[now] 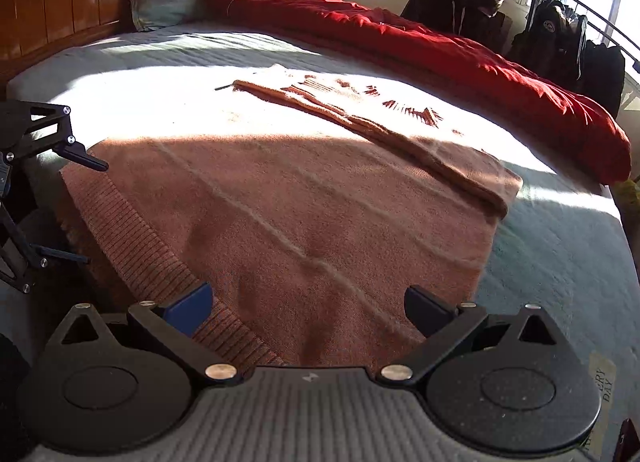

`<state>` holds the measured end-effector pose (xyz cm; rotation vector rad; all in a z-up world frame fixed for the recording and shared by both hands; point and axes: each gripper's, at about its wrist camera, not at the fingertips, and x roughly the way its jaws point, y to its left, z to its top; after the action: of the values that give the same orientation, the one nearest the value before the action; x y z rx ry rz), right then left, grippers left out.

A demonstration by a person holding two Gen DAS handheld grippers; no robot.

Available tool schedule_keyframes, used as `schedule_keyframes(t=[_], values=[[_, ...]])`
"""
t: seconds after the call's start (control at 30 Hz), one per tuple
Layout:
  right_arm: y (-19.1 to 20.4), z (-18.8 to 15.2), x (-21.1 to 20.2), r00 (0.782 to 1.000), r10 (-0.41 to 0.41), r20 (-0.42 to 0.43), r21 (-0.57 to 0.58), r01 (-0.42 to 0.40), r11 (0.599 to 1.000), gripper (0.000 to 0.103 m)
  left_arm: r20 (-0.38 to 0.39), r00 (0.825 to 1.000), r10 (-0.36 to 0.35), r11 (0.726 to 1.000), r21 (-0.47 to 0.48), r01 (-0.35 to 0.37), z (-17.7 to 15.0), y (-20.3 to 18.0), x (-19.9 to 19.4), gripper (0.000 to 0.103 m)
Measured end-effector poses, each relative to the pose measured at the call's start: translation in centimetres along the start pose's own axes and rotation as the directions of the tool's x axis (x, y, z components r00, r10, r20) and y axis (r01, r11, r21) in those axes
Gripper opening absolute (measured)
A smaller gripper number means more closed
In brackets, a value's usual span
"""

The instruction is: Fold clothes

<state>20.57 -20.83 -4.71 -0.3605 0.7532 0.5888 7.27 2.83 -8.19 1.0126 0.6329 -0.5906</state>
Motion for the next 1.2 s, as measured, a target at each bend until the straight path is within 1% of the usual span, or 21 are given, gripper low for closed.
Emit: schedule_keyframes(t=[0.03,0.13,0.27,0.37,0.53,0.6,0.7,0.83,0.87,0.93,1.0,1.1,1.2], values=[[0.1,-0.4,0.3,1.000,0.010,-0.006,0.011,-0.009,1.000,0.103,0.003,1.000,0.006,0.999,0.040,-0.006,0.1,-0.7,0.1,0.082],[0.6,-1.5,1.3,0.998,0.037,-0.041,0.037,-0.036,0.999,0.103,0.006,0.999,0.036,0.995,0.092,-0.037,0.1,-1.4,0.5,0.082],[0.4,-2.4,2.0,0.996,0.043,-0.074,0.069,-0.038,0.997,0.103,0.014,0.997,0.076,0.984,0.161,-0.078,0.1,-2.5,1.0,0.082],[0.2,-2.6,1.9,0.996,0.046,-0.073,0.089,-0.039,0.995,0.103,0.021,0.994,0.106,0.971,0.212,-0.108,0.1,-3.2,1.3,0.082],[0.1,-2.8,1.5,0.996,0.047,-0.070,0.091,-0.041,0.995,0.103,0.036,0.987,0.154,0.943,0.293,-0.158,0.1,-4.5,1.9,0.084],[0.0,-2.9,1.5,0.996,0.046,-0.070,0.095,-0.039,0.995,0.103,0.043,0.984,0.171,0.939,0.296,-0.177,0.0,-4.1,1.6,0.084],[0.0,-2.9,1.5,0.997,0.046,-0.068,0.098,-0.040,0.994,0.103,0.047,0.977,0.206,0.941,0.265,-0.211,0.0,-2.9,1.1,0.084],[0.3,-2.7,1.5,0.997,0.052,-0.064,0.088,-0.046,0.995,0.103,0.040,0.977,0.211,0.953,0.213,-0.214,-0.5,-1.9,0.9,0.085],[0.3,-2.7,1.5,0.997,0.053,-0.063,0.085,-0.047,0.995,0.103,0.034,0.977,0.212,0.953,0.216,-0.215,-0.7,-2.0,1.0,0.085],[0.5,-2.6,1.3,0.997,0.051,-0.059,0.077,-0.047,0.996,0.103,0.047,0.972,0.230,0.944,0.232,-0.235,-1.2,-2.5,0.9,0.085],[0.7,-2.5,1.1,0.997,0.049,-0.054,0.069,-0.045,0.997,0.103,0.055,0.969,0.240,0.942,0.228,-0.246,-1.3,-2.8,1.1,0.085],[0.7,-2.4,1.0,0.997,0.046,-0.054,0.074,-0.042,0.996,0.103,0.087,0.962,0.259,0.940,0.205,-0.272,-0.8,-3.1,1.4,0.085],[0.9,-2.1,1.1,0.998,0.044,-0.055,0.074,-0.040,0.996,0.103,0.120,0.958,0.259,0.942,0.186,-0.278,0.1,-3.4,1.6,0.085]])
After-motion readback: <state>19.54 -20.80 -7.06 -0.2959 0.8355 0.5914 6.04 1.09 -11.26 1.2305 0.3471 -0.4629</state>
